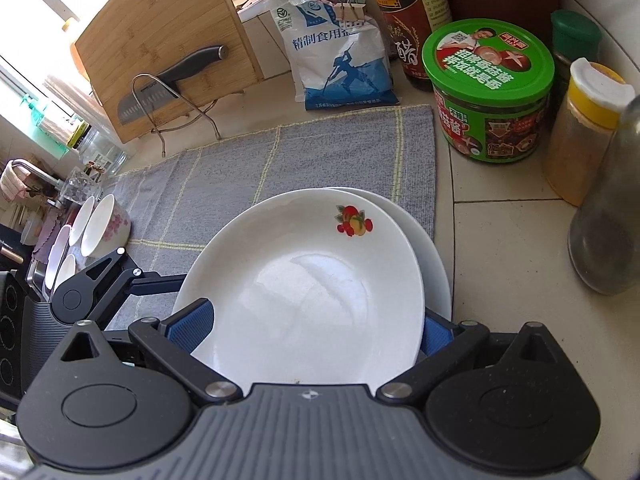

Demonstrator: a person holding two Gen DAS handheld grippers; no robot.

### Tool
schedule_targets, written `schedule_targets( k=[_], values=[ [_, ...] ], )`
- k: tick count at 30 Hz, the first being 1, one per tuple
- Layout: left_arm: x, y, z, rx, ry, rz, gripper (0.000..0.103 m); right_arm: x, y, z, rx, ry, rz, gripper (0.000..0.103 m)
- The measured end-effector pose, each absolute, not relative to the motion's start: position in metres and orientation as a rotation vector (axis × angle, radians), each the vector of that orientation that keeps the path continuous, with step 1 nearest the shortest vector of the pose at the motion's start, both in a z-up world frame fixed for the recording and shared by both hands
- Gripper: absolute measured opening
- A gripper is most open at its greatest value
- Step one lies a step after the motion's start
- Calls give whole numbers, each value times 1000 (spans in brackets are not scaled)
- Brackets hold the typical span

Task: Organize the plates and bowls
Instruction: 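Lower the held plate onto the plate stack and open the right gripper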

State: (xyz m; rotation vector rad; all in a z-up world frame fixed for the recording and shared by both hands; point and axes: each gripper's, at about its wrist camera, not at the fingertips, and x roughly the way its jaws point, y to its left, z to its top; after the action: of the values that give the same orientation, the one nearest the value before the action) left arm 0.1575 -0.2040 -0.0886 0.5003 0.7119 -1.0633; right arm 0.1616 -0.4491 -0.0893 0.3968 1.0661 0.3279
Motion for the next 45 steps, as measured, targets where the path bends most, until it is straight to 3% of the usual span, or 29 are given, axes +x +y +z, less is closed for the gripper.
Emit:
schedule_targets(
  k=[25,40,45],
  values=[
    [153,-207,-92,473,698,-1084,103,139,-446,-77,362,1096,168,103],
    [145,-188,-74,406,655,-972,102,123,-406,-57,173,983,157,103],
    [135,-168,-66,331,647,-824,102,124,-375,-51,16,864,132,103]
  ],
)
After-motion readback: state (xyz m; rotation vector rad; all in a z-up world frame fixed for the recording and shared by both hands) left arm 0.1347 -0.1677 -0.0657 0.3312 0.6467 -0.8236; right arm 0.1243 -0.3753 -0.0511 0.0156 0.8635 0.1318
